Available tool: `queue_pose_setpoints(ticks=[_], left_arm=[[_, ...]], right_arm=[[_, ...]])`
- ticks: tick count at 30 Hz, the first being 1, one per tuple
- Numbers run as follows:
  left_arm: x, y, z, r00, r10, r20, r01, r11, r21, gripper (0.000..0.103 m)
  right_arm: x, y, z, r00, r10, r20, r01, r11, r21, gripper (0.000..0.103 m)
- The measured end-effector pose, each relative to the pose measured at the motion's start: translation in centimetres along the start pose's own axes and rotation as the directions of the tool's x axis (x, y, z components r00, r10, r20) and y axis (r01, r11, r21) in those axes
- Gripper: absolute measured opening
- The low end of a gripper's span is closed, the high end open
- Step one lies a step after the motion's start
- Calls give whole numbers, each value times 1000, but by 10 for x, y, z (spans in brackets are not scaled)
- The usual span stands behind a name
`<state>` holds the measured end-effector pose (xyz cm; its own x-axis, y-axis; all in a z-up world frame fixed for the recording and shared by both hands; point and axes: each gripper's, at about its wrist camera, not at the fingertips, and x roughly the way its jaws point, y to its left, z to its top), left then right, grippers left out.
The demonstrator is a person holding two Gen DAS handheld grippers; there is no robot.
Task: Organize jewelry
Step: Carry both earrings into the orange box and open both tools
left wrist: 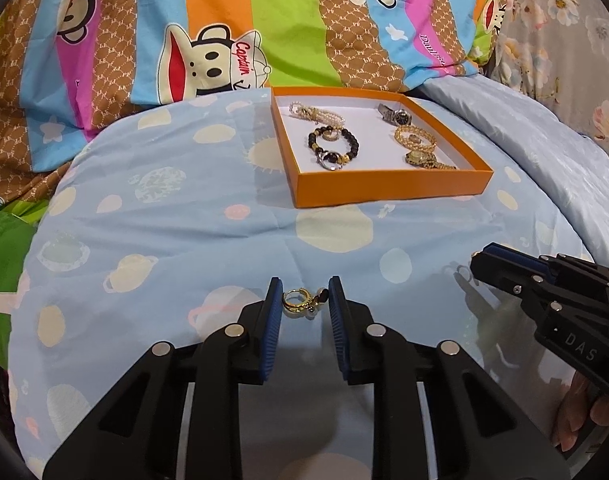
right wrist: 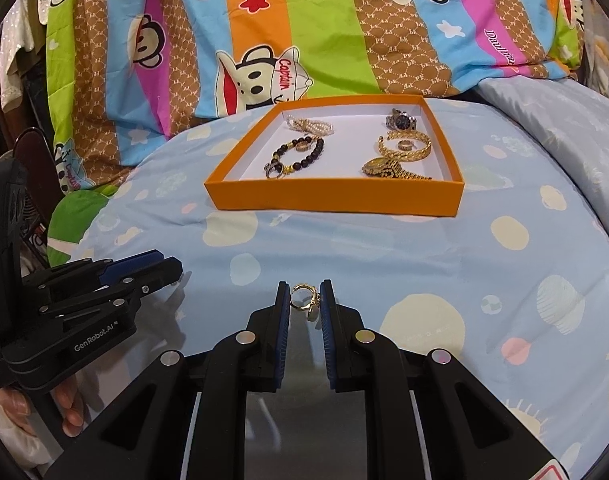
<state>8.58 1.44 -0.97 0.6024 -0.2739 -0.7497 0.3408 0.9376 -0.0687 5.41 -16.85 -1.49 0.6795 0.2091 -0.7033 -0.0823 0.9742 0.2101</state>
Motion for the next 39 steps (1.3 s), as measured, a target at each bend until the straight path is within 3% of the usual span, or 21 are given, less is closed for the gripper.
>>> queue_pose_setpoints(ticks=[7,18,31,39], left_arm=[[-14,-1,34,998,11,69,-12,1000,17,23],[-9,-19,111,980,9,197,-17,999,42,23],[66,-31,165,985,27,171,-36,998,49,23],[108,-27,176,991,40,127,-44,998,33,23]], right_arm=[[-17,-4,22,999,-24,45,26,999,-41,14],[-12,-22,91,992,-35,121,43,997,-64,14],[59,-41,153,996,-32,89,35,999,-33,14],[103,-50,170,998,-29,50,29,1000,1,14]])
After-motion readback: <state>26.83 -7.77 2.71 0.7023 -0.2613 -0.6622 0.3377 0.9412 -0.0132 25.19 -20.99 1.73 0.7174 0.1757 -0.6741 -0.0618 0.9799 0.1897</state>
